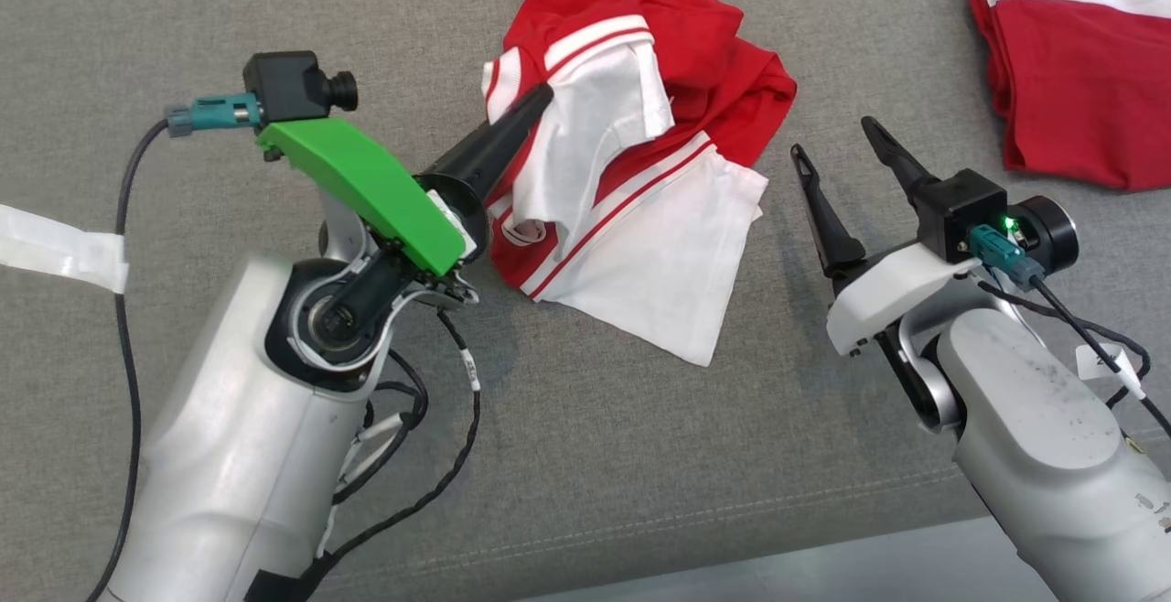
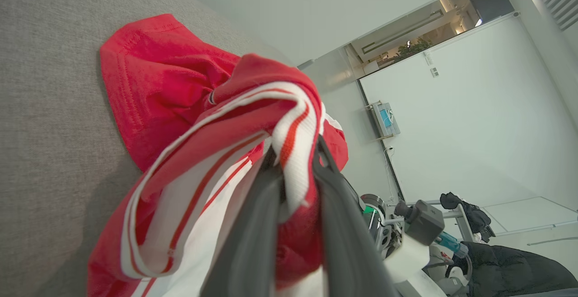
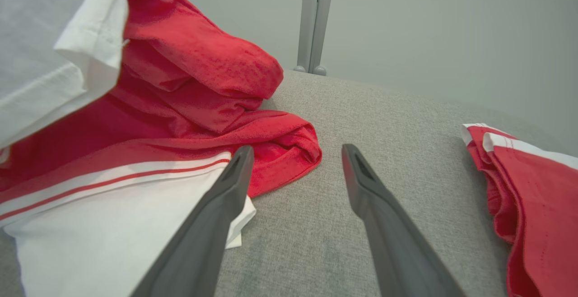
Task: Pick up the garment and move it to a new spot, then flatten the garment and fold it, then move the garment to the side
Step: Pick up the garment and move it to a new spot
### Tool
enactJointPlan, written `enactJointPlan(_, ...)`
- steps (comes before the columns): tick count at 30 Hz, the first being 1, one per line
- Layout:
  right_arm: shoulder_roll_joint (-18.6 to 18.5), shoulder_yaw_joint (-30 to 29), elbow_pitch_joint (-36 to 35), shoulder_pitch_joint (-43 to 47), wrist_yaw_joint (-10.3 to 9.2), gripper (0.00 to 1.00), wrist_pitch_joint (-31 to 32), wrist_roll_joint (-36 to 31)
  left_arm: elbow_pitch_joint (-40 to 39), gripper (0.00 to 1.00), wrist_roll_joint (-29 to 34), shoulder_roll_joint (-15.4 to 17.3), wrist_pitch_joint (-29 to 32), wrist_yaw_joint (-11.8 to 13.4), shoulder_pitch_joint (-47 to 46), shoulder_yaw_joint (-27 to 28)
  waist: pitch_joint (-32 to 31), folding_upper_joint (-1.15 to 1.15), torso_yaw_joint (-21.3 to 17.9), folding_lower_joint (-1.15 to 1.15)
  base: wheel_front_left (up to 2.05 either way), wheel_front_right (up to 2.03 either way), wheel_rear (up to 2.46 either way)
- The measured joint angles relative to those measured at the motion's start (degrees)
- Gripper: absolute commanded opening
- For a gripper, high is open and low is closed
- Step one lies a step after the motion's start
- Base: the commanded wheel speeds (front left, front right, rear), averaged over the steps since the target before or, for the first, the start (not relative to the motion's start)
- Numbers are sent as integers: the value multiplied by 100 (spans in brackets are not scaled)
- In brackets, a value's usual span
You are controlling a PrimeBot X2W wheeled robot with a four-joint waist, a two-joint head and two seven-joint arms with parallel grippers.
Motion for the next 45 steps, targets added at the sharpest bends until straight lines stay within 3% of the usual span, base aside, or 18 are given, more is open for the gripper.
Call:
enactJointPlan(20, 126, 345, 167, 201, 194, 100, 0, -63, 738, 3, 686, -175, -460, -223, 26, -948, -400, 0, -363, 0, 0, 0, 0)
enactJointPlan(21, 135, 370, 179, 220, 231, 100, 0, -64, 797, 20, 695, -177, -520, -252, 26, -994, -423, 0, -380, 0, 0, 0, 0)
enactJointPlan(22, 145, 398, 190, 246, 237, 100, 0, -71, 851, 44, 705, -182, -573, -254, 26, -1039, -448, 0, -397, 0, 0, 0, 0)
enactJointPlan(23, 153, 432, 199, 268, 243, 100, 0, -86, 887, 99, 743, -182, -611, -255, 26, -1088, -472, 0, -411, 0, 0, 0, 0)
enactJointPlan(34, 218, 644, 263, 477, 355, 100, 0, -105, 992, 100, 1053, -204, -872, -339, 26, -1770, -630, 0, -370, 0, 0, 0, 0)
enactJointPlan(45, 255, 954, 427, 801, 431, 100, 21, -212, 927, 100, 1417, -204, -1564, -388, 92, -1858, -817, 0, 25, 0, 0, 0, 0)
